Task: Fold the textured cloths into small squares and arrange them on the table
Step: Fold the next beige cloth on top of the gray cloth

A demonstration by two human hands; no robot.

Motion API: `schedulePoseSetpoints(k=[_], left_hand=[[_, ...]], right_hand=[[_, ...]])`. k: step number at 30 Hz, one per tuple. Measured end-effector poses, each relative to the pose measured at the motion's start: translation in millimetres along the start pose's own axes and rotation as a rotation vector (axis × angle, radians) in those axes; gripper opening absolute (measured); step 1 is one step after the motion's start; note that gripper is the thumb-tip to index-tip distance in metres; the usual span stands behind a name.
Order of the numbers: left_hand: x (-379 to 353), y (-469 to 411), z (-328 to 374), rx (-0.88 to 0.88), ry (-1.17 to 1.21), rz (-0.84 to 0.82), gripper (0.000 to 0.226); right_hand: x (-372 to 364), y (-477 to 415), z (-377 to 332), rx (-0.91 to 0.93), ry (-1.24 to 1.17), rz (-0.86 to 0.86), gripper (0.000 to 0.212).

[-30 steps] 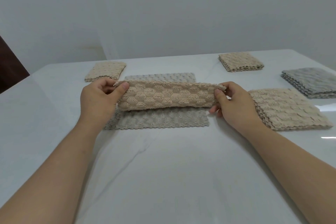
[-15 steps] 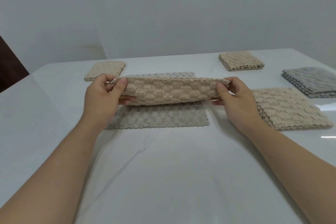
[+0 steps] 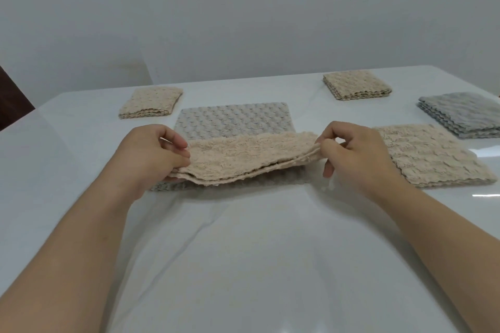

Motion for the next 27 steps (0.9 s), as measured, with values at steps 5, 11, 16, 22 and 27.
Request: schedulePoseSetpoints(k=[5, 11, 16, 22, 27], left_hand=[[-6.0, 12.2, 13.0, -0.116, -0.158, -0.04, 0.027], [-12.0, 20.2, 13.8, -0.15, -0.31, -0.131, 0.026], [-13.6, 25.2, 13.9, -0.166, -0.418, -0.161, 0.023], [-21.5, 34.0, 8.3, -0.154, -0.564, -0.24, 0.021], [-21.6, 35.4, 2.9, -0.174, -0.771, -0.261, 0.018]], right_hand=[[-1.5, -2.1, -0.3, 0.095, 0.123, -0.058, 0.014], [-8.9, 5.3, -19.4, 0.301, 0.177, -0.174, 0.016], [-15.7, 10.9, -17.3, 0.317, 0.234, -0.275, 0.028], [-26.5, 17.9, -17.6, 0.443, 0.539, -0.352, 0.034], [-33.4, 20.2, -15.9, 0.495, 0.623, -0.337, 0.051]])
Point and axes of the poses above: each hand's wrist, its own y-axis away from the middle knuckle, its own x-axis out of the back of the hand, z = x × y, the point moved 10 cm from there along -y, towards the middle knuckle, and after that the axes turned 11 degrees about z, right-handed, at the moved point
